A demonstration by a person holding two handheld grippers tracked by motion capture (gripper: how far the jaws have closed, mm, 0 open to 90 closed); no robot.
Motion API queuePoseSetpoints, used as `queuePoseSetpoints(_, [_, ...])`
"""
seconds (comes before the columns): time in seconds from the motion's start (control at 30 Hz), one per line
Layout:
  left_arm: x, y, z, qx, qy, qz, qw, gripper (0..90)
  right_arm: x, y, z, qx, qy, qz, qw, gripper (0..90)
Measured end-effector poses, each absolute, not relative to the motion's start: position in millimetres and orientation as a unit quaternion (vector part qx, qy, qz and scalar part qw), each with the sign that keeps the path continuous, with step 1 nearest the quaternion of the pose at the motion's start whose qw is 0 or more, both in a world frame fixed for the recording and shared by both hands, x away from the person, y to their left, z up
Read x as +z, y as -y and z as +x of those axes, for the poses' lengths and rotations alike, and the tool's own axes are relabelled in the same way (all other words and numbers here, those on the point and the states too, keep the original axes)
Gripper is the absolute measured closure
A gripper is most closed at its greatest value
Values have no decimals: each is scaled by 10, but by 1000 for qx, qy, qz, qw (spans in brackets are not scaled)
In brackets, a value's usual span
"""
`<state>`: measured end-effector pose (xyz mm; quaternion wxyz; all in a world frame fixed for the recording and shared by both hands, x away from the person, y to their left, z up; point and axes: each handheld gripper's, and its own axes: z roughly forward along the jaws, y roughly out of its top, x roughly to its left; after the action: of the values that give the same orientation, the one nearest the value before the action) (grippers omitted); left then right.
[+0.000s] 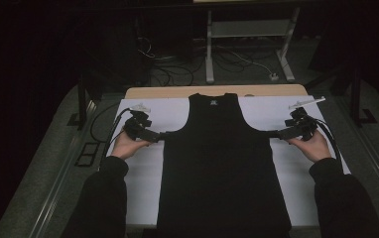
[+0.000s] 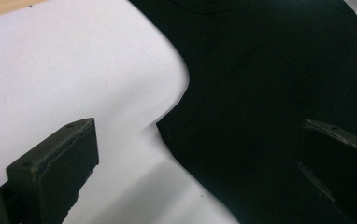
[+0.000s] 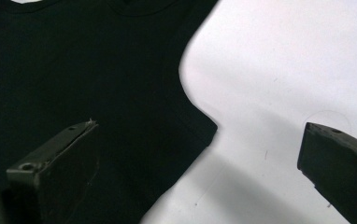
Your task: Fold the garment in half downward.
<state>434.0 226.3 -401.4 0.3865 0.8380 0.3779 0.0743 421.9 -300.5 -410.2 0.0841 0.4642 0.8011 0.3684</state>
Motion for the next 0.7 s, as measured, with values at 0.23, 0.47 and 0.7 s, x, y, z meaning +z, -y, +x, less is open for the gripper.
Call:
queuePoseSetpoints(0.23, [-4095,-2258,4398,70,-385,835,387,0,-4178,2983,4246,365,-804,464,79,0])
queuePoseSetpoints(0.47, [-4212,-2248,4462,62,-396,829,390,0,-4246,2968,4275,361,-804,467,73,0])
queuePoseSetpoints(0.7, [-4287,-2234,4508,55,-397,830,389,0,-4311,2912,4300,356,-808,465,67,0])
